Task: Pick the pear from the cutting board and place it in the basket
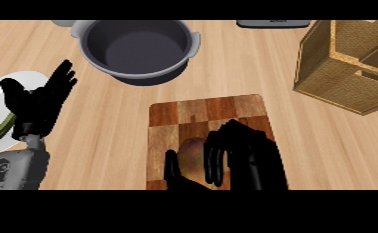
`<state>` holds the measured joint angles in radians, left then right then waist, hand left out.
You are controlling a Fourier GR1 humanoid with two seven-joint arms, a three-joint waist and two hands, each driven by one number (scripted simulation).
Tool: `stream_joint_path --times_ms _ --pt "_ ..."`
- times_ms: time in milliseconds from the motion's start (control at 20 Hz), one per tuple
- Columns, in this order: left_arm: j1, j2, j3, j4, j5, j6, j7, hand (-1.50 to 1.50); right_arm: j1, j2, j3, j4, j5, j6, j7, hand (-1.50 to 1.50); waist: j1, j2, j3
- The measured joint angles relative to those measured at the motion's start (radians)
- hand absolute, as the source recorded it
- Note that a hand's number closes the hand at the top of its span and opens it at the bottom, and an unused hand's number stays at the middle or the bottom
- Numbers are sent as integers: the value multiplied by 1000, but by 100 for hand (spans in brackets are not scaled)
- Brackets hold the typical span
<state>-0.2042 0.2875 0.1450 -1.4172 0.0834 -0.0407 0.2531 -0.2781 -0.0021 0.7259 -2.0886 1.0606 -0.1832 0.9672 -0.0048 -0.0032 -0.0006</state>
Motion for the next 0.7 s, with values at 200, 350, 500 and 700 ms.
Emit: stream_joint_path --times_ms 200,350,500,700 --pt "-7 -10 -1 14 -10 4 -11 0 -124 0 -125 -30 -16 105 51 150 3 1 0" --pt "-23 -5 5 37 -8 -6 -16 0 -233 0 -240 -1 -37 145 57 150 5 3 0" --pt "-21 -6 9 50 -4 -19 -32 0 -325 -5 -337 43 -46 175 53 150 7 3 0" --pt "-14 -23 -3 31 -20 -2 -30 0 -416 -38 -487 130 -78 201 35 150 9 3 0"
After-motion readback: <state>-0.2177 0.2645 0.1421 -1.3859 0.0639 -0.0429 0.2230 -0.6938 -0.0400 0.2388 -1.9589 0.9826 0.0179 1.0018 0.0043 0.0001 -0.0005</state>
